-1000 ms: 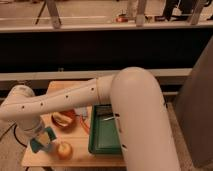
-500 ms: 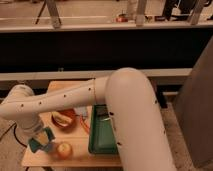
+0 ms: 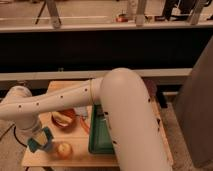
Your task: Place sponge in plastic cup
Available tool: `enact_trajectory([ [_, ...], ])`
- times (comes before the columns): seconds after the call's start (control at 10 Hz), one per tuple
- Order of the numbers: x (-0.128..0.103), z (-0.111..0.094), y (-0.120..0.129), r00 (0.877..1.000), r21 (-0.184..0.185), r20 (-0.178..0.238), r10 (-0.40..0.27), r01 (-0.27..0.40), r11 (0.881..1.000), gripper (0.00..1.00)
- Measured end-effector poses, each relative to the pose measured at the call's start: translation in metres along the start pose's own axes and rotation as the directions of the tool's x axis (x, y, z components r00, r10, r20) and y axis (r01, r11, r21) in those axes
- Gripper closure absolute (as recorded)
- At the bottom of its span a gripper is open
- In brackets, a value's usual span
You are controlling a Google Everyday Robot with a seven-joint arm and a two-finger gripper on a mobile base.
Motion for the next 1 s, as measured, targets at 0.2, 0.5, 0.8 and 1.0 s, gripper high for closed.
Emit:
enact_trajectory([
  [0.2,0.003,0.003,-0.001,1.0,0.0,0.003,0.006,-0.006,1.0,0.27],
  [0.5,0.008,0.006,0.002,1.0,-0.002,0.012,0.022,-0.022,1.0,0.2],
  [0.8,0.013,0.008,0.004,0.999,0.001,0.027,0.04,-0.04,0.999,0.2],
  [1.0,0.013,0.008,0.004,0.998,0.007,0.039,0.043,-0.044,0.999,0.2],
])
